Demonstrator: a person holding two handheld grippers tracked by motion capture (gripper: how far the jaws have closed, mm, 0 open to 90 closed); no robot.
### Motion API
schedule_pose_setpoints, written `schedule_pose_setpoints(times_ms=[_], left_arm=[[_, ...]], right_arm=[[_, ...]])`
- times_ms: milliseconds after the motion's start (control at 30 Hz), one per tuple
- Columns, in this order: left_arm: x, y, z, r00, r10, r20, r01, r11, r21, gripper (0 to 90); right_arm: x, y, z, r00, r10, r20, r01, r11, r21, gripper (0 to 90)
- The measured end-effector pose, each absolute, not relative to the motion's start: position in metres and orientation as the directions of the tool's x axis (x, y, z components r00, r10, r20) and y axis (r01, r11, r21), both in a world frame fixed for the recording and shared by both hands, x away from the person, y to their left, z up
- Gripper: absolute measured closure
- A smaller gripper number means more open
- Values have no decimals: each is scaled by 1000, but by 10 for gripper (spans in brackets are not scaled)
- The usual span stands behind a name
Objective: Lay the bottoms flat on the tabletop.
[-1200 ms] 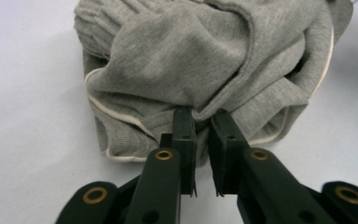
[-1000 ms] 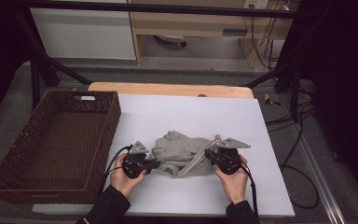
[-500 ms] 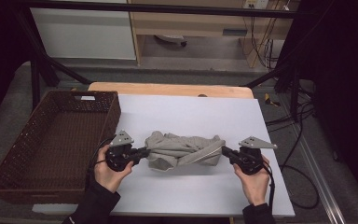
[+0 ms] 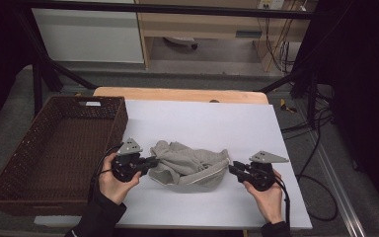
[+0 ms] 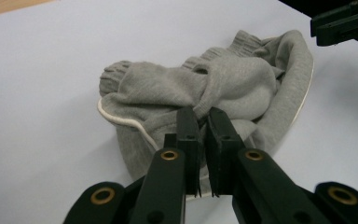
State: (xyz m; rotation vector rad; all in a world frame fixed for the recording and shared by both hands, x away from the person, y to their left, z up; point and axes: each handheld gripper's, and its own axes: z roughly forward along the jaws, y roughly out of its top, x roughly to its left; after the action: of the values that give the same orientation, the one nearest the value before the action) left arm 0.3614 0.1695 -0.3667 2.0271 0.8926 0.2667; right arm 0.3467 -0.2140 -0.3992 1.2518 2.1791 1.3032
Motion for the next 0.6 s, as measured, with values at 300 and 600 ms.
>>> schedule_pose_setpoints(times_ms=[300,600], left_arm=[[363,171,-368,712,685,-156,509,-351,786,843],[364,174,-367,703,693,-158,518,-346,783,844]], right_arm=[[347,-140,-397,-732,677,70,420,369,829,426],[342,-146,-409,-775,631,26,424,490,761,847]])
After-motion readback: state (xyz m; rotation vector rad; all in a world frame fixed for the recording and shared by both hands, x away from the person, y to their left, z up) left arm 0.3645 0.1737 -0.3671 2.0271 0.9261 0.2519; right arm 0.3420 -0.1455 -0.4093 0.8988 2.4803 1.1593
